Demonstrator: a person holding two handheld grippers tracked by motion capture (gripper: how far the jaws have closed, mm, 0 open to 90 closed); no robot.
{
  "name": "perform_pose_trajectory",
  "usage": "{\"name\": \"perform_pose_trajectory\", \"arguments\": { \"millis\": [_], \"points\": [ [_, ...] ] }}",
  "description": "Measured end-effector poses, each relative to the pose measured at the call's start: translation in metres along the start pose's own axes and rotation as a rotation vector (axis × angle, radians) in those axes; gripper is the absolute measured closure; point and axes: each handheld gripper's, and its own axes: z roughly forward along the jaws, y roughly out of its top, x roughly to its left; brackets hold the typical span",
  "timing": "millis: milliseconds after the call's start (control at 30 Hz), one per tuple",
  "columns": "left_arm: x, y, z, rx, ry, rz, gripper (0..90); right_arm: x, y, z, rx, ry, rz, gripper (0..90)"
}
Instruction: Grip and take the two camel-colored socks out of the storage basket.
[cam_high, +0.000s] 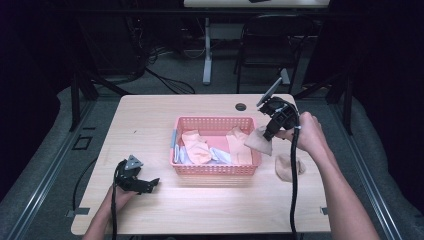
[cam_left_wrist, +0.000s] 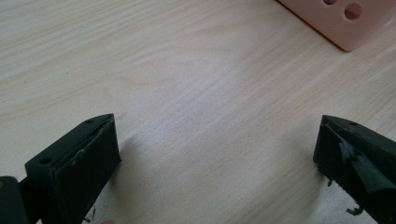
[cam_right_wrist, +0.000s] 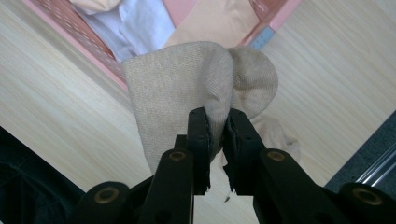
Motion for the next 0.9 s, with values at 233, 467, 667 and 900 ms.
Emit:
{"name": "perform_pose_trajectory", "arguments": {
  "millis": [233, 467, 667, 900],
  "points": [
    [0.0, 0.0, 0.0, 0.0, 0.0, -0.001, 0.0, -0.014, -0.015, 0.0, 0.019, -0.006, 0.025, 80.9],
    [0.0, 0.0, 0.0, 0.0, 0.0, 0.0, 0.0, -0.027, -0.032, -0.001, 0.017, -0.013, 0.058, 80.9],
    [0.0, 0.0, 0.0, 0.001, 0.001, -0.002, 0.0, -0.036, -0.041, 0.0, 0.03, -0.015, 0.073, 80.7],
    [0.0, 0.0, 0.0, 0.0, 0.001, -0.001, 0.0, -0.041, -0.048, 0.003, 0.036, -0.024, 0.084, 80.5]
  ]
}}
